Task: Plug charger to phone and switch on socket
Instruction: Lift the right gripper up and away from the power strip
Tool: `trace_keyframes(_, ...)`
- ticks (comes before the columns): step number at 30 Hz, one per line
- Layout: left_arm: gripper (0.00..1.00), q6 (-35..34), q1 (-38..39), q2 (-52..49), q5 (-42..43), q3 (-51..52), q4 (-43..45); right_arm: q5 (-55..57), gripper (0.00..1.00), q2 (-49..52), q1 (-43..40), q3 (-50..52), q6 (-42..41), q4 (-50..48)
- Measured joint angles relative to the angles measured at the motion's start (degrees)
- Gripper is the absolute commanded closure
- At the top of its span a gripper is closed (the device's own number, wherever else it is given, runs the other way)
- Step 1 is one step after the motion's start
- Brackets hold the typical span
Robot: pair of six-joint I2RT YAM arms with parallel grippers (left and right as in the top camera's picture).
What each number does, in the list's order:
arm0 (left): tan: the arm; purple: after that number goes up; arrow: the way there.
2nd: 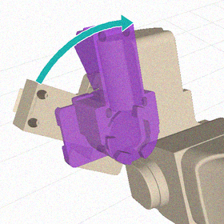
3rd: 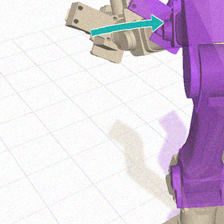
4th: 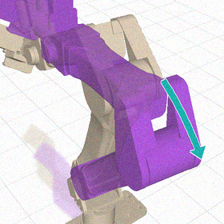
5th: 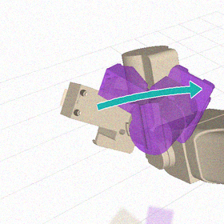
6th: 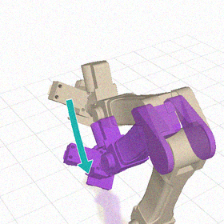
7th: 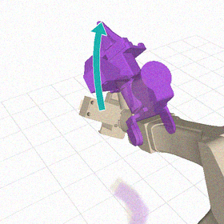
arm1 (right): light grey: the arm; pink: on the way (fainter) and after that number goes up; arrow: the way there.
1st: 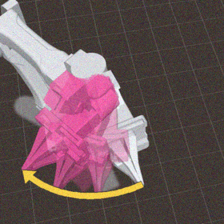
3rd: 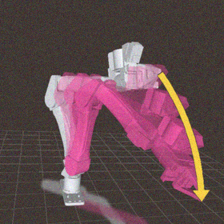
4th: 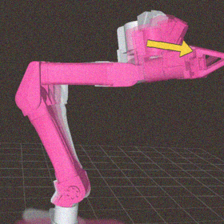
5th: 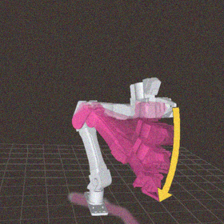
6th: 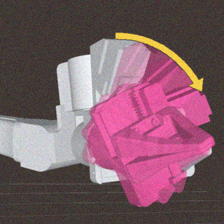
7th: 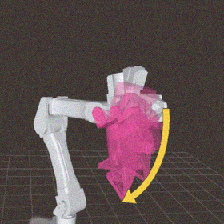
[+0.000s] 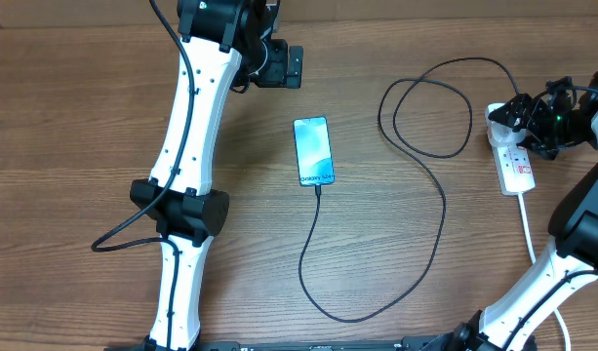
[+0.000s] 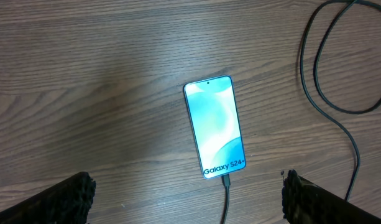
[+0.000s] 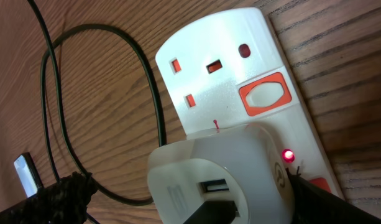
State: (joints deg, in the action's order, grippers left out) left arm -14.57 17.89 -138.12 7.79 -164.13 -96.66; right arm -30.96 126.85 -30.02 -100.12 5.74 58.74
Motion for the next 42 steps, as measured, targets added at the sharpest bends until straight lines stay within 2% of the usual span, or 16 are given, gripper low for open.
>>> trace_keyframes(5, 0.0, 0.0, 0.0, 0.0, 0.0, 0.0, 0.0, 0.3, 0.0, 0.0, 0.0, -0.2, 0.0, 0.5)
trace_keyframes(10, 0.0, 0.0, 0.0, 0.0, 0.0, 0.0, 0.0, 0.8, 0.0, 0.2, -0.9, -1.7, -0.9, 6.1)
trace_keyframes(30, 0.0, 0.0, 0.0, 0.0, -0.1, 0.0, 0.0, 7.4, 0.0, 0.7, -3.3, -17.2, -1.3, 19.3)
trace_keyframes(42, 0.0, 0.0, 0.0, 0.0, -0.1, 0.0, 0.0, 10.8, 0.0, 0.7, -3.3, -17.7, -2.5, 22.0)
